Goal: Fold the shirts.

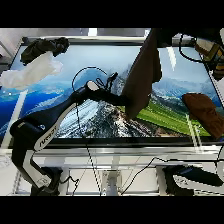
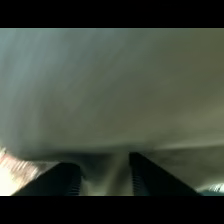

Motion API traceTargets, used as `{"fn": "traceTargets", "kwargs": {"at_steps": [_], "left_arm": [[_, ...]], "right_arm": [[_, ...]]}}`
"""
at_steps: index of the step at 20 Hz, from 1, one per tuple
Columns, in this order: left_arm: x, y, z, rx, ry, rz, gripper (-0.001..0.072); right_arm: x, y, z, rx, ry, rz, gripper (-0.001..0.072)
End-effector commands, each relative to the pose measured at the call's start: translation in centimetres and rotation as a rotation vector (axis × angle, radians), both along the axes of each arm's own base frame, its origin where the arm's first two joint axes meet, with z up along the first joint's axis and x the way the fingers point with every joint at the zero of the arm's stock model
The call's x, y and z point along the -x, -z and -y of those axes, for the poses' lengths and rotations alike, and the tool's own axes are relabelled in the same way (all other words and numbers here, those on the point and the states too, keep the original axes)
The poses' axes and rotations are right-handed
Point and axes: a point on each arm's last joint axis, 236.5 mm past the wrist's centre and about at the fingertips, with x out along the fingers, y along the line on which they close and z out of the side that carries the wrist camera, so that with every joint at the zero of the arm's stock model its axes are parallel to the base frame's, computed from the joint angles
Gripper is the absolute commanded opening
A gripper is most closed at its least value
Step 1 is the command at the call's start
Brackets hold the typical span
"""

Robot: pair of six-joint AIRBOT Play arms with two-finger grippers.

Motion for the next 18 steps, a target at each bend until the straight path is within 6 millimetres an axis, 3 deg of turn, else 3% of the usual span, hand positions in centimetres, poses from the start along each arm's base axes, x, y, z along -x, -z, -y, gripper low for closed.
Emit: {"fn": "traceTargets", "kwargs": {"at_steps": [1,2,6,9,13,18], "left_arm": [[-2.0,-3.0,1.7,0.14,-0.071,0.059,0.012],[-2.2,-3.5,1.7,0.148,-0.06,0.08,0.0017],[-3.5,-9.3,1.8,0.223,-0.002,0.185,0.0014],[-5.2,-16.2,-0.1,0.289,0.045,0.305,0.0012],[-8.0,-23.8,-5.9,0.217,-0.01,0.473,0.0011],[-9.0,-33.2,-16.5,0.09,-0.192,0.687,0.0009]], "right_arm": [[-0.1,0.2,0.6,0.026,0.019,-0.003,0.0024],[-0.1,0.3,0.7,0.031,0.021,-0.007,0.0023],[-0.2,0.4,1.1,0.047,0.035,-0.004,0.0024],[-0.4,0.4,1.7,0.068,0.054,0.002,0.0023],[-0.7,0.2,2.7,0.097,0.089,0.019,0.0024],[-1.3,-0.2,4.8,0.128,0.174,0.042,0.0023]]}}
